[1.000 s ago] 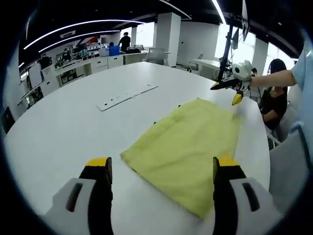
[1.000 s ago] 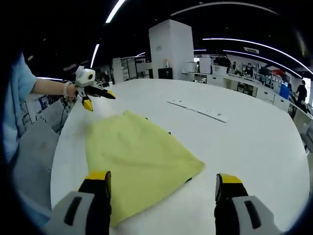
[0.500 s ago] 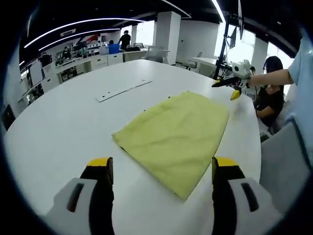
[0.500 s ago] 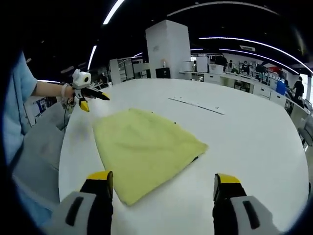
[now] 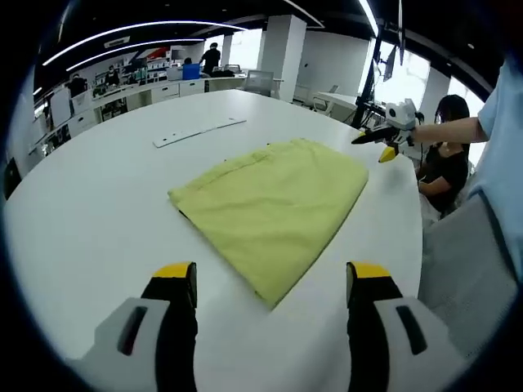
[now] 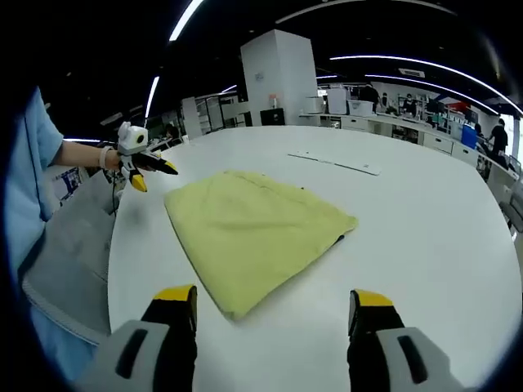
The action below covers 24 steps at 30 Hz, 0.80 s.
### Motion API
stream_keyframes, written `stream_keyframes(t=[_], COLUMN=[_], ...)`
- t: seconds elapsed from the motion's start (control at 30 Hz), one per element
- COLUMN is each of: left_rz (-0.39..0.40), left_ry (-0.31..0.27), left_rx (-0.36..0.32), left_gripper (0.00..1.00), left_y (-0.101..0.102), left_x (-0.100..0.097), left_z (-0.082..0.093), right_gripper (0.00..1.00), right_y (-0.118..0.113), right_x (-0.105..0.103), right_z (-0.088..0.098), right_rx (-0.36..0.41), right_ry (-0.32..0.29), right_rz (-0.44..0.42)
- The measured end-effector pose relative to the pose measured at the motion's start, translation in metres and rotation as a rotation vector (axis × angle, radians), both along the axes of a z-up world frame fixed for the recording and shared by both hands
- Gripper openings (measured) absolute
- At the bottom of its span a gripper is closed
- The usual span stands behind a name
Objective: Fold the garment on the visible template until the final outline fits inside the template.
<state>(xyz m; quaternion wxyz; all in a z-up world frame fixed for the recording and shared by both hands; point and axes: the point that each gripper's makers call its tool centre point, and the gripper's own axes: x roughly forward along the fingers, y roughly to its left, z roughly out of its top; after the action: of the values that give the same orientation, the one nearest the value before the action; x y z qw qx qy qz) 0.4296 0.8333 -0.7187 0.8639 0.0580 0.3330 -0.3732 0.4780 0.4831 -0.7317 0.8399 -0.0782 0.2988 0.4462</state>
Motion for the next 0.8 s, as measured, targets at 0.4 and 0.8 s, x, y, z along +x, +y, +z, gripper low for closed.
stream_keyframes(t=[0.4, 0.8], left_rz=[0.054, 0.107], left_ry=[0.0, 0.029], left_rx=[-0.023, -0.045], left_gripper=[0.52, 0.32], left_y=[0.007, 0.016], left_x=[-0.01, -0.008], left_z=[-0.01, -0.028], right_gripper=[0.6, 0.38], right_y=[-0.004, -0.001], right_x=[-0.012, -0.02], right_z=[-0.01, -0.017], right_rx=[-0.018, -0.021], right_ry=[0.014, 0.055], right_rz=[-0.003, 0.003])
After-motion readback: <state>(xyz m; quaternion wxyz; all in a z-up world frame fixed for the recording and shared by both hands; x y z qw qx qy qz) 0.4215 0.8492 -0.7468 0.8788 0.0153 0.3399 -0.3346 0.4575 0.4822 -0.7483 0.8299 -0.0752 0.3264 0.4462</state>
